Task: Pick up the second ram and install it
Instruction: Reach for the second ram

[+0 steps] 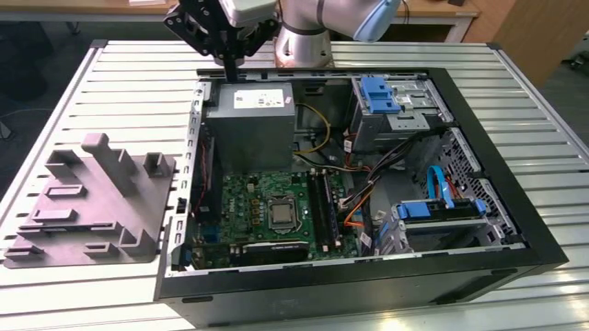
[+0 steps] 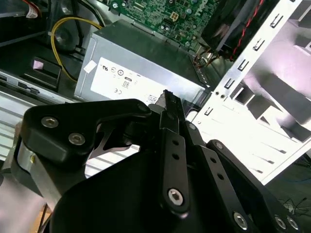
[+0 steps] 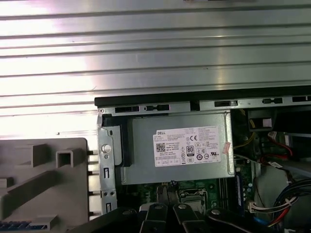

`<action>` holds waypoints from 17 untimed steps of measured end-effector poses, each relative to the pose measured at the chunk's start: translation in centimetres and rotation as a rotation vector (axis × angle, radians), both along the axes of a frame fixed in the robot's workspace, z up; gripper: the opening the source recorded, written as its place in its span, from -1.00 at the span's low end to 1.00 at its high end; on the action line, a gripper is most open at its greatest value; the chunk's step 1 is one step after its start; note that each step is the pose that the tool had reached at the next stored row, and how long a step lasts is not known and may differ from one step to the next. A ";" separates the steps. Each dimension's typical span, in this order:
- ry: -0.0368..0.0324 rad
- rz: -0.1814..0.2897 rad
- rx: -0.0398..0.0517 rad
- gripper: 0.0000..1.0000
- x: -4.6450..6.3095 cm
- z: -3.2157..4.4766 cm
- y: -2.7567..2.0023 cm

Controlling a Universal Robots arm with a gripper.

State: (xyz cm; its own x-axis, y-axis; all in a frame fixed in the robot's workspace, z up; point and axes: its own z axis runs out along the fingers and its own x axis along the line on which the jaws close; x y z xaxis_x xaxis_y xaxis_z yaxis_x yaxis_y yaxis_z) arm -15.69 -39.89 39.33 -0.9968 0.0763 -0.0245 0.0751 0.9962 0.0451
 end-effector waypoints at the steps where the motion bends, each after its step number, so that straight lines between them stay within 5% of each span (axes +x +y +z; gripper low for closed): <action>1: 0.0000 0.000 0.0001 -0.80 -0.1 0.00 0.00; 17: -0.0002 0.000 0.0026 -0.80 -2.1 0.00 -0.01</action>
State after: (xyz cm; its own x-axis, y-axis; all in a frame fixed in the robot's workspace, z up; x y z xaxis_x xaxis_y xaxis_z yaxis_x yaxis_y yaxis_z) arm -17.81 -39.90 39.33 -0.9968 0.0763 -0.0245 0.0750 0.9960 0.0477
